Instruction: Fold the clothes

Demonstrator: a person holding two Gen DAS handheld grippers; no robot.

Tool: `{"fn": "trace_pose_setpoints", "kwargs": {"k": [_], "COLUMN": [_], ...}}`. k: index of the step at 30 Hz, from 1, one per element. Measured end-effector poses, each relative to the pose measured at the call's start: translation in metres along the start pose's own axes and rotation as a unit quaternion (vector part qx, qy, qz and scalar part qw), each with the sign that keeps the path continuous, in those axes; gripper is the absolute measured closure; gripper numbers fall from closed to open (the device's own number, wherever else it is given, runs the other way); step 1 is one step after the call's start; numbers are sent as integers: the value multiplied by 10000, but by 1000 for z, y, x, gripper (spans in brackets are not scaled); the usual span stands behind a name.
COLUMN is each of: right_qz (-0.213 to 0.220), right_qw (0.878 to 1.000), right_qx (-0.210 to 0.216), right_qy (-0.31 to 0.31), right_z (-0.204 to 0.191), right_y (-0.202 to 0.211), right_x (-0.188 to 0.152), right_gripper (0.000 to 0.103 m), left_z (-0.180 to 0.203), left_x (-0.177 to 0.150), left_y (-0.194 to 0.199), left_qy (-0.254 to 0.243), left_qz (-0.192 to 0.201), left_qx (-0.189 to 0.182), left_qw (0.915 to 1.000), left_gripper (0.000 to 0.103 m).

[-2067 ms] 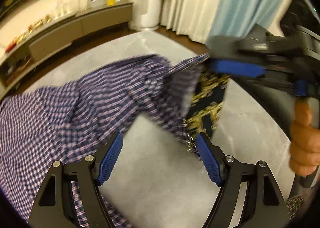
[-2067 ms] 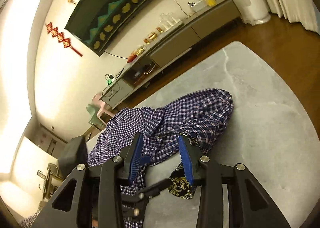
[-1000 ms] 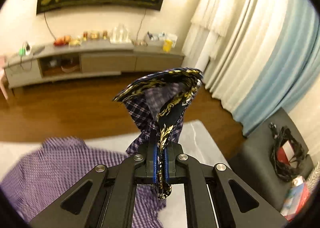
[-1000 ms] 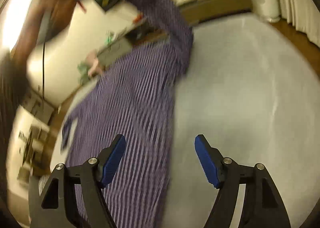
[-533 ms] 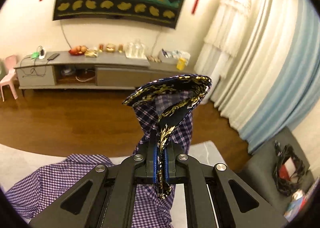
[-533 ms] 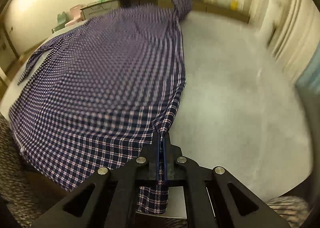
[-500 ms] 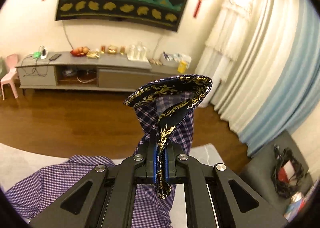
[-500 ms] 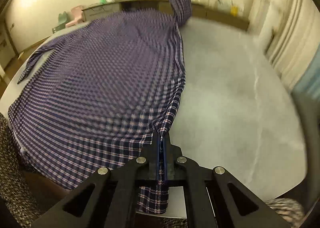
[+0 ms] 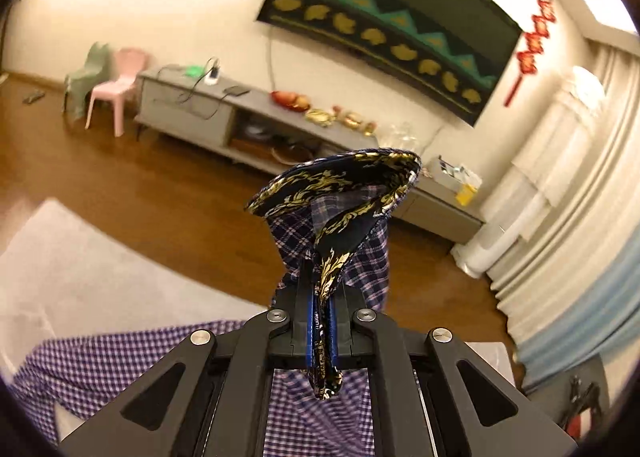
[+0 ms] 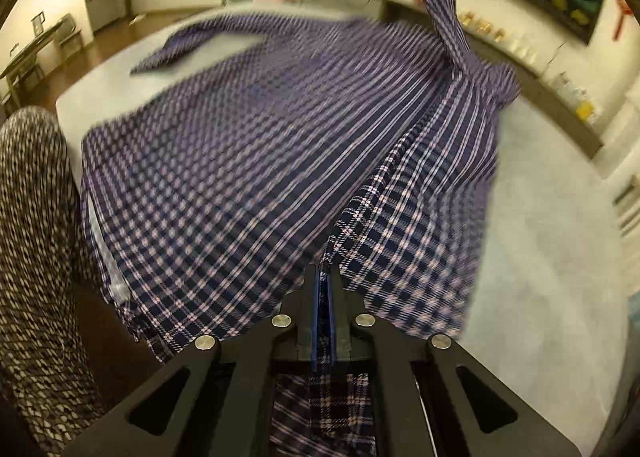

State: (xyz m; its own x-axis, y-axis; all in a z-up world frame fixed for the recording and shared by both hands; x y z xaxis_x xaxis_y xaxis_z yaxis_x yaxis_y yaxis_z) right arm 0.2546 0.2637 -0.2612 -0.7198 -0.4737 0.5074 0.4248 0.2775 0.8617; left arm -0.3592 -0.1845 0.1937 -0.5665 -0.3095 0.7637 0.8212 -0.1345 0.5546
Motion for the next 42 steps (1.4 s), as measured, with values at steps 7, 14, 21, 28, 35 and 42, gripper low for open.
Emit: {"fn": "trace_pose_setpoints", "kwargs": {"k": [7, 14, 21, 28, 35, 42], "right_qz": [136, 700, 355, 276, 554, -167], "right_qw": [9876, 9920, 9892, 9802, 9815, 9903], "right_qx": [1304, 101, -477, -716, -310, 1082], "right_qy": [-862, -1048, -1341, -1826, -1807, -851], "right_z": [80, 224, 320, 362, 338, 185], "right_y": [25, -16, -134, -191, -112, -11], "right_x": [42, 191, 317, 359, 295, 121], "right_gripper": [60, 60, 62, 67, 67, 66], "left_z": [-7, -12, -23, -40, -40, 4], "left_x": [-36, -58, -62, -79, -102, -126], "left_y": [28, 87, 135, 98, 63, 62], "left_qy": [-277, -300, -336, -541, -562, -1115], "left_qz": [266, 834, 1384, 764, 240, -122], "left_qx": [-852, -1374, -1853, -1464, -1400, -1537], "left_qw": [9956, 9865, 9723, 9848, 9883, 9817], "left_gripper": [97, 97, 97, 97, 97, 97]}}
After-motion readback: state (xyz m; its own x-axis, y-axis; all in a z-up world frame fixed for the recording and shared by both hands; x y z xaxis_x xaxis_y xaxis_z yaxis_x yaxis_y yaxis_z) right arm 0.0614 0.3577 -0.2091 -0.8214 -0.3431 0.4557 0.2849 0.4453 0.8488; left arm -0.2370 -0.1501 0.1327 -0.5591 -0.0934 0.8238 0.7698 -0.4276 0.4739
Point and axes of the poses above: each gripper's, at about its wrist camera, not at the fingertips, and y roughly against the way its jaws point, z to its right, x to its top, the point moved 1 cm from there along -y, roughly the way its jaws point, and after that the axes turned 7 degrees about -y, right-handed, at the moved point
